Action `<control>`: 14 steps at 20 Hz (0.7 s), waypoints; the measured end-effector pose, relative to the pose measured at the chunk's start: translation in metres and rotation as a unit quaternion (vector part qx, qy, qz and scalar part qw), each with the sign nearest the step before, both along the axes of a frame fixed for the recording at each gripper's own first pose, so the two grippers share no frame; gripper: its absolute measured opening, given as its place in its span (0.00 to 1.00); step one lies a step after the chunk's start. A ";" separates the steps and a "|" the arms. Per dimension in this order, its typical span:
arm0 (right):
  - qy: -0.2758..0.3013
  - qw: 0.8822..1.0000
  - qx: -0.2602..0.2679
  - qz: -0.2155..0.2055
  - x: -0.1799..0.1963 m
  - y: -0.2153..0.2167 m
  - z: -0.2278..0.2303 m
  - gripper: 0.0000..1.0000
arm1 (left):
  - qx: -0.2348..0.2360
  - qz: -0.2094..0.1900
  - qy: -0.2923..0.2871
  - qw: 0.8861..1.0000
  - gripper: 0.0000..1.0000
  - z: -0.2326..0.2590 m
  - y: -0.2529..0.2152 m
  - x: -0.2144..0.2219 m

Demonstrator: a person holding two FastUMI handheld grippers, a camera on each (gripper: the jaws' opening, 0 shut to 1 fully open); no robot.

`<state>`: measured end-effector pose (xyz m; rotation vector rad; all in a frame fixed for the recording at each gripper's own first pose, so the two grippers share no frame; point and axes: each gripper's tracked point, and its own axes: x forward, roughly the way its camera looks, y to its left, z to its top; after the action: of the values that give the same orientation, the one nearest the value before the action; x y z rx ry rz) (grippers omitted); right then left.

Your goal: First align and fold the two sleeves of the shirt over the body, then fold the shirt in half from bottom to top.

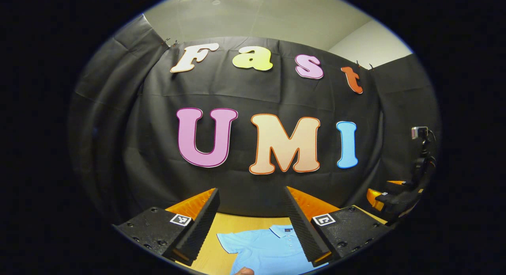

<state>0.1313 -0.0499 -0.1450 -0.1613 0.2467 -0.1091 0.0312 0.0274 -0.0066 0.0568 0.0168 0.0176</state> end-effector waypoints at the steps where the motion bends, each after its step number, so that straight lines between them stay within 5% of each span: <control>1: 0.013 1.000 -0.004 -0.002 0.004 -0.002 -0.015 0.99 | 0.002 0.005 -0.002 1.000 0.94 0.001 0.004 0.002; 14: 0.178 0.981 -0.019 -0.071 0.041 -0.058 -0.202 0.99 | -0.001 0.027 0.032 0.999 0.93 -0.028 0.035 0.029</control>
<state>0.1720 -0.1078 -0.3472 -0.2005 0.6141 -0.2278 0.0599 0.0629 -0.0343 0.0556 0.0830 0.0697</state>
